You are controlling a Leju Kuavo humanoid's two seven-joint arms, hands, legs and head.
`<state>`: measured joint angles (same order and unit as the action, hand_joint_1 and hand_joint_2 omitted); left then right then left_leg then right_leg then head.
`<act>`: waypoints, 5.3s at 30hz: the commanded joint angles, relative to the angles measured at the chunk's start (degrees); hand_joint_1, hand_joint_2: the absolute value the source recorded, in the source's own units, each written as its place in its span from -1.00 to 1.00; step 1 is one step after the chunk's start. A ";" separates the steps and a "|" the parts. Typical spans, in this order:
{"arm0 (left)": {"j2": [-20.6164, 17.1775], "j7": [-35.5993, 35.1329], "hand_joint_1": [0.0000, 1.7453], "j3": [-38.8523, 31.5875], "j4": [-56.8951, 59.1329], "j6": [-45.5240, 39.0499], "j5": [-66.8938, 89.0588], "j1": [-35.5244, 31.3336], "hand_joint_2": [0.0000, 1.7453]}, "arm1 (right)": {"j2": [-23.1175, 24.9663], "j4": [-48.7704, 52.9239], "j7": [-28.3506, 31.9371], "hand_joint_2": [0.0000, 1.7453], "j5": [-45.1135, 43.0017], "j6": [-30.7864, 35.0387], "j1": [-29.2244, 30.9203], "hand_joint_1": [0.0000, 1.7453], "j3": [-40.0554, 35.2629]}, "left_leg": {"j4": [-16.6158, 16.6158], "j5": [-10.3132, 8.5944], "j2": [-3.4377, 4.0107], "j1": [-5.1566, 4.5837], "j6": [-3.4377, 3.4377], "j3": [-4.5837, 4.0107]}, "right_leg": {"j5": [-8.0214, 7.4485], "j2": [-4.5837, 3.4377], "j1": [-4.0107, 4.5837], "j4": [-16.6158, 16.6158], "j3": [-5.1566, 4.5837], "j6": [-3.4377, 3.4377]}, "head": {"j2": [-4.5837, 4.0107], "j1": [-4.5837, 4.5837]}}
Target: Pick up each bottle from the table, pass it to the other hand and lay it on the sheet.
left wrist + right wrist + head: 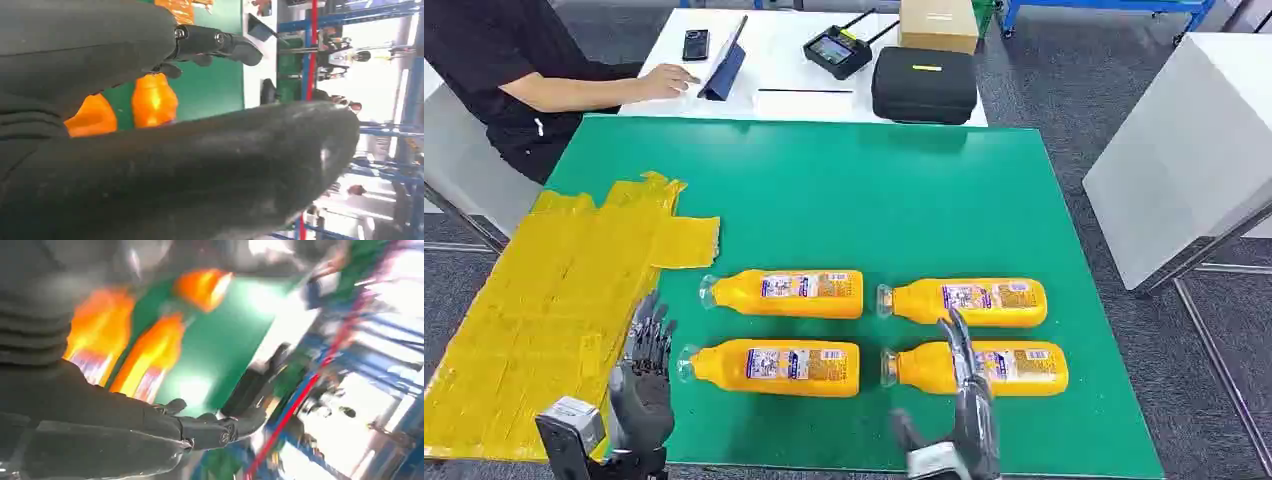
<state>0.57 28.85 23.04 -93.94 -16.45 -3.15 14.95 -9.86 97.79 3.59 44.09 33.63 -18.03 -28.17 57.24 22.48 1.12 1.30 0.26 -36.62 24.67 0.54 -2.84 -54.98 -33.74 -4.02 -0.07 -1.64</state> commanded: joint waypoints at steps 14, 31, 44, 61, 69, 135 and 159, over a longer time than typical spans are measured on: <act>1.92 -1.53 -1.00 -5.76 0.83 6.19 -0.98 4.31 -1.00 | 18.58 15.43 7.27 1.00 35.82 -28.84 -12.98 -1.00 50.43 | -0.02 0.12 -0.14 -0.06 -0.07 0.19 | 0.13 0.13 -0.02 -0.01 0.19 0.24 | 0.00 0.00; 2.12 -1.61 -1.00 -7.85 1.06 7.99 -1.85 4.43 -1.00 | 16.85 7.19 11.82 1.00 38.86 -35.30 -10.33 -1.00 56.99 | -0.05 0.15 -0.10 0.03 -0.07 0.35 | 0.12 0.06 0.07 0.10 0.38 0.31 | 0.00 0.00; 2.48 -2.31 -1.00 -10.45 0.32 10.87 -0.90 5.58 -1.00 | 2.08 -10.12 2.12 1.00 30.31 -31.27 -4.68 -1.00 41.16 | -0.07 0.11 0.10 0.05 -0.08 0.28 | 0.00 -0.10 0.09 0.16 0.33 0.24 | 0.00 -0.02; 0.60 -1.05 -1.00 -8.71 1.34 9.56 -2.66 6.04 -1.00 | -7.32 -12.30 -3.51 1.00 20.07 -25.17 -4.26 -1.00 29.03 | -0.06 0.13 -0.04 0.01 -0.08 0.32 | 0.07 0.01 0.06 0.10 0.38 0.27 | 0.00 -0.02; -0.41 -0.50 -1.00 -6.50 2.49 7.82 -4.25 5.30 -1.00 | -12.27 -14.33 -6.06 1.00 15.47 -21.94 -1.61 -1.00 22.26 | -0.07 0.13 0.01 -0.01 -0.09 0.35 | 0.05 -0.05 0.04 0.11 0.39 0.28 | 0.00 -0.02; -14.67 8.30 -1.00 9.78 0.52 -11.46 -25.72 6.26 -1.00 | -17.12 -26.67 -4.36 1.00 8.34 -48.22 10.58 1.00 7.73 | -0.09 0.71 -0.19 0.13 -0.36 2.36 | 0.59 0.34 0.10 0.78 2.08 0.17 | 0.00 0.02; -6.87 2.99 -1.00 7.94 -2.71 -8.88 -7.59 -3.55 1.00 | 2.33 -6.81 17.39 1.00 -41.43 -26.11 13.76 1.00 1.82 | -0.08 0.81 0.10 0.14 -0.31 1.57 | 0.51 -0.11 0.16 0.59 1.82 0.24 | 0.00 0.00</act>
<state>-8.98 33.16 31.67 -96.61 -24.72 -18.74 19.76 -20.86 100.43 24.86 2.54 7.82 -16.74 -17.50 57.22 23.28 1.10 1.35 -0.06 -35.22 25.25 0.66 -2.80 -54.42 -31.98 -4.21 -0.07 -1.64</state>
